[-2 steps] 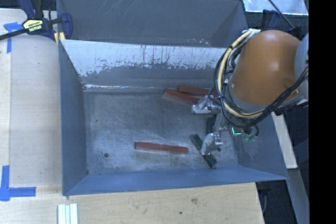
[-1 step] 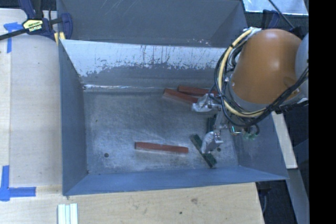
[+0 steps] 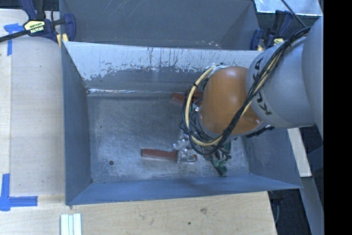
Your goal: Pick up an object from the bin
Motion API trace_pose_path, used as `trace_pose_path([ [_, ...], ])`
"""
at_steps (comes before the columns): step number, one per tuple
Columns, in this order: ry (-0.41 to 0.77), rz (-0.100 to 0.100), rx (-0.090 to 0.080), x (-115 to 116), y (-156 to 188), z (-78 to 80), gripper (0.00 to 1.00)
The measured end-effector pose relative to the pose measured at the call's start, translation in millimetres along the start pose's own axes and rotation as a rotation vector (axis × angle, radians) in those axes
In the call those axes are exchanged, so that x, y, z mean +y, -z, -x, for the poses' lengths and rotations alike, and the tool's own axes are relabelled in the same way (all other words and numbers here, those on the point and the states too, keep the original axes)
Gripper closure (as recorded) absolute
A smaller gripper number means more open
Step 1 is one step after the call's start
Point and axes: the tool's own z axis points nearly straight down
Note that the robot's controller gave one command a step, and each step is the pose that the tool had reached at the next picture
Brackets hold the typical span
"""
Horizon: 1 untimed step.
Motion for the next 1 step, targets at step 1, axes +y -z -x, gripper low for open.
trace_pose_path([
  [1, -0.001, 0.000, -0.001, -0.2, -0.2, -0.5, 1.00],
])
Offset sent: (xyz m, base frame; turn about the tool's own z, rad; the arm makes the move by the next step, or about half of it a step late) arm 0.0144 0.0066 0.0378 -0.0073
